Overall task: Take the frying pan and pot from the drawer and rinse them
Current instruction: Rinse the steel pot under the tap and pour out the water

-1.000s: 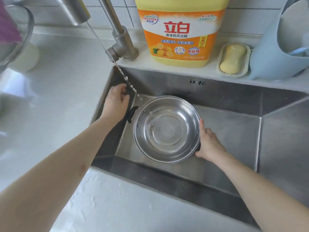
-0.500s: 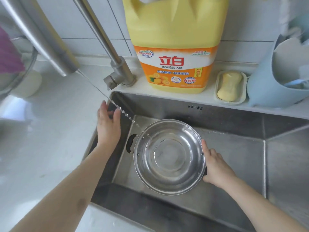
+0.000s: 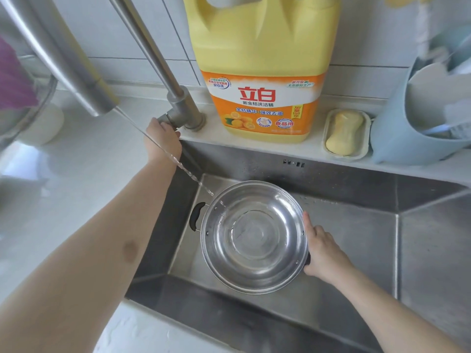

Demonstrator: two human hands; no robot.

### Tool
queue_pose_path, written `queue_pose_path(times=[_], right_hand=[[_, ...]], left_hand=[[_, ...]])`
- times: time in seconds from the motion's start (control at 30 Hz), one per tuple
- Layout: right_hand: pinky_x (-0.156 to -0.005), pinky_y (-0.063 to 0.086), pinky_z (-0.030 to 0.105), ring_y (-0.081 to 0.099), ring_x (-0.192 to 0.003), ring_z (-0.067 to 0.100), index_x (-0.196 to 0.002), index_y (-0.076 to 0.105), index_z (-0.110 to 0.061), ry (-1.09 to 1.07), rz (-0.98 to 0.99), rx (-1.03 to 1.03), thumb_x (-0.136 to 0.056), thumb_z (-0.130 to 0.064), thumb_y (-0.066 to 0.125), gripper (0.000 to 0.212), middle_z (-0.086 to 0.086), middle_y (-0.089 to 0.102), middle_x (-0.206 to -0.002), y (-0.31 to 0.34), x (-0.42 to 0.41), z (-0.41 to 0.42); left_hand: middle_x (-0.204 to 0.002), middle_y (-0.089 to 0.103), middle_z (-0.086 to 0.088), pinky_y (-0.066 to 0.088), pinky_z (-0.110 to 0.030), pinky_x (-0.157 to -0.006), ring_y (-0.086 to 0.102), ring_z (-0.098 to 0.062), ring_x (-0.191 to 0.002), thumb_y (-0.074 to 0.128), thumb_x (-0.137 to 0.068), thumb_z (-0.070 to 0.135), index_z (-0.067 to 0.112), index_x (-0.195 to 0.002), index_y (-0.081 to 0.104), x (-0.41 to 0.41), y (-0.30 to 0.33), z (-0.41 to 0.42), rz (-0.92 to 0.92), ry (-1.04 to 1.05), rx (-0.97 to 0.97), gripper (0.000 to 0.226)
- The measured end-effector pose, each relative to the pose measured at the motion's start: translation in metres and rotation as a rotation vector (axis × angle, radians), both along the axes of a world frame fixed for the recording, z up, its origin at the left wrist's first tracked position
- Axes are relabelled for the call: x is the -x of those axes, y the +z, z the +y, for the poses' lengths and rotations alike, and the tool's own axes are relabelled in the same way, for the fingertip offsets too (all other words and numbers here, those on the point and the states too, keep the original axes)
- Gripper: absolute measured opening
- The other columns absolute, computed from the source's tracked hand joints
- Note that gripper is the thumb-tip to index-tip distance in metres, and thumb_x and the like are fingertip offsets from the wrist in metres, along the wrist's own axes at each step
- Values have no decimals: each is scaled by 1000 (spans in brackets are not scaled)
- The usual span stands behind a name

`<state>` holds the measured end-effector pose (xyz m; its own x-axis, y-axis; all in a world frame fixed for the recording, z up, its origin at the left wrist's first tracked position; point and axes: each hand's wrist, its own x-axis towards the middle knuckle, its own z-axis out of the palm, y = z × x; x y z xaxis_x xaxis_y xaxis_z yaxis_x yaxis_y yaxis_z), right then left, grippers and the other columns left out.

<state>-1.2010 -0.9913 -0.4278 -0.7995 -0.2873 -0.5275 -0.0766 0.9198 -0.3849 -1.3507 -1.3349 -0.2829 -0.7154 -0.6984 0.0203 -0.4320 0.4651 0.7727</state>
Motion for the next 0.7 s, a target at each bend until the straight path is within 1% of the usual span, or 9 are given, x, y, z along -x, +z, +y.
queue_pose_path(times=[0.1,0.2,0.23,0.33,0.4,0.47,0.53,0.63,0.7], right_hand=[[-86,45,28,43,-114,22,-149,-29,-26,0,3,-5,-73,-29,78,132,2,36,-127,-1,0,0],[-87,45,28,42,-113,22,-148,-31,-26,3,1,-1,-72,-27,78,133,2,36,-126,0,0,0],[-87,45,28,42,-113,22,-148,-31,-26,6,-1,-3,-72,-27,78,133,2,36,-126,0,0,0],[-87,45,28,42,-114,22,-149,-30,-25,11,-6,-10,-72,-26,78,132,2,35,-128,2,1,0],[-86,45,27,42,-114,22,-149,-30,-25,11,-8,-13,-72,-26,78,133,2,35,-128,2,1,0],[-86,45,27,42,-114,22,-149,-30,-25,11,-10,-17,-72,-26,78,133,2,35,-128,2,1,0],[-85,45,27,42,-113,22,-149,-30,-25,13,-12,-23,-72,-26,77,132,2,36,-127,3,2,-1],[-83,45,28,42,-112,22,-149,-30,-24,15,-14,-34,-72,-24,77,132,2,36,-126,3,2,-1],[-84,46,28,42,-112,22,-149,-30,-24,16,-19,-37,-72,-25,78,132,2,36,-126,3,2,-2]], left_hand=[[-85,58,-16,46,-34,-70,64,-29,-83,26,-95,4,18,-69,31,3,-3,3,-32,39,81,30],[-98,65,-21,40,-34,-69,66,-35,-94,27,-94,5,13,-78,37,6,-6,6,-74,89,122,20],[-98,65,-21,40,-35,-70,66,-36,-94,27,-94,5,14,-77,36,6,-7,6,-75,91,124,21],[-81,56,-11,39,-33,-67,66,-34,-91,26,-93,4,20,-69,29,2,-7,5,-54,51,113,29],[-82,57,-11,35,-27,-64,64,-30,-86,25,-94,4,21,-68,27,0,-5,5,-46,39,111,31],[-86,58,-13,32,-25,-58,59,-25,-79,24,-95,3,21,-68,27,-2,-1,7,-49,31,110,32],[-88,58,-15,34,-27,-55,57,-22,-76,24,-96,2,21,-69,27,-3,1,7,-37,16,104,33],[-89,56,-17,49,-30,-69,60,-23,-76,23,-95,2,20,-69,29,-5,0,3,12,-5,34,32],[-89,54,-17,51,-30,-71,60,-22,-71,22,-93,0,20,-69,29,-4,0,2,47,-5,7,32]])
